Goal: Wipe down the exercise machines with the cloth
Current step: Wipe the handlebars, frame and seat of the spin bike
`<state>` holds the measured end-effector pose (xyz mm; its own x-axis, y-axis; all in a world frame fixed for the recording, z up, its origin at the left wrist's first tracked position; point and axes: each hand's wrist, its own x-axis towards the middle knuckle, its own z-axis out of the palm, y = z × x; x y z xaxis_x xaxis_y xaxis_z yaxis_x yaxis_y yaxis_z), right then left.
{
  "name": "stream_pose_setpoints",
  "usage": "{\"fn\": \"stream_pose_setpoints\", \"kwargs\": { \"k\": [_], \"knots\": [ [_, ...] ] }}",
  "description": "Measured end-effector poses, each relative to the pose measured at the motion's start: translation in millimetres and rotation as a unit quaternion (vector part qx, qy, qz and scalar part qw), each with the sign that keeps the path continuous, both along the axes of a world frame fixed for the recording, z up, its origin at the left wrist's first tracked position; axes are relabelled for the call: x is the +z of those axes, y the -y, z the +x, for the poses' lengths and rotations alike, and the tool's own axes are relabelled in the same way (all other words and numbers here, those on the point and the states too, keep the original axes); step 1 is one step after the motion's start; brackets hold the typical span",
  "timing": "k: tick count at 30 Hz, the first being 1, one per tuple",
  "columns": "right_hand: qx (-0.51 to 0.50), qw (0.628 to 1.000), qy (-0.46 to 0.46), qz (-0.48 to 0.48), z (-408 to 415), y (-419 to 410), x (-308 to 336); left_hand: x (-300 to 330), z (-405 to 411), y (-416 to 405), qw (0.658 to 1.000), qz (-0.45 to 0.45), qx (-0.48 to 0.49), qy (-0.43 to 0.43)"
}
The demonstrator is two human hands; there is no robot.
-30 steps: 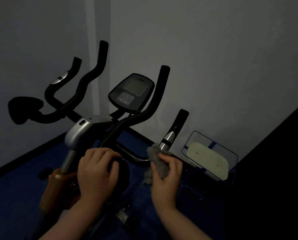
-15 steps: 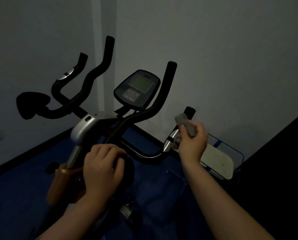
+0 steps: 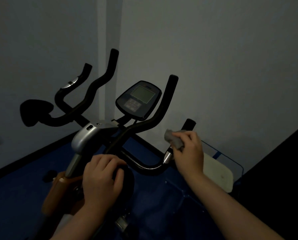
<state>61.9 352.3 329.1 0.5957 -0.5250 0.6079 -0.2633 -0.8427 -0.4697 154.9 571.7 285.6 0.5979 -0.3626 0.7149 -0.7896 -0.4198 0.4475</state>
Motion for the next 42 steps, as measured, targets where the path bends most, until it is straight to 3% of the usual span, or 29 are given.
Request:
{"fn": "stream_pose_setpoints", "kwargs": {
  "k": [2,4,7,10,14,17,22,27,29,31,34,37,42],
  "knots": [
    [0.027,0.998,-0.028,-0.039,1.7,22.6,18.6,-0.3,1.7,-0.2,1.000,-0.001,-0.004,0.002],
    [-0.005,0.999,0.009,-0.051,4.4,38.1,32.4,-1.1,1.6,-0.8,1.000,-0.001,-0.008,0.001],
    [-0.038,0.998,0.012,-0.041,4.6,18.8,12.5,-0.9,0.5,-0.7,1.000,-0.004,-0.003,-0.002],
    [0.013,1.000,-0.021,-0.012,-2.7,12.0,10.6,-0.6,0.9,-0.6,1.000,-0.003,-0.004,-0.004],
    [0.010,0.996,-0.023,-0.087,-2.3,41.1,32.3,-3.0,1.9,-1.3,1.000,0.000,-0.008,0.005],
    [-0.045,0.999,0.001,-0.013,-0.8,12.9,9.6,-1.5,0.0,-0.3,1.000,-0.009,-0.002,0.002],
    [0.092,0.984,-0.137,-0.071,4.3,10.9,23.0,-1.0,1.6,-0.8,1.000,-0.007,-0.005,0.006],
    [0.009,0.999,-0.038,-0.007,-0.7,15.2,16.8,-0.7,-0.5,-0.9,1.000,-0.009,-0.004,0.000],
    [0.077,0.996,-0.051,0.015,-8.7,-3.8,8.5,-0.7,-0.4,-0.6,1.000,-0.009,-0.005,-0.001],
    [0.129,0.986,-0.103,-0.028,-11.9,0.5,14.2,-0.8,0.6,-1.0,1.000,-0.008,-0.005,0.000],
    [0.061,0.995,-0.068,-0.047,-4.6,33.4,31.2,-1.5,0.9,-1.3,1.000,-0.002,-0.004,0.000],
    [0.021,0.999,-0.038,0.007,-4.6,19.5,23.1,-1.3,-0.4,-0.6,1.000,-0.008,-0.001,-0.001],
    [0.188,0.964,-0.161,-0.099,-14.6,-44.5,-8.8,-0.6,-1.6,-0.8,0.999,-0.046,0.003,-0.020]
  ]
}}
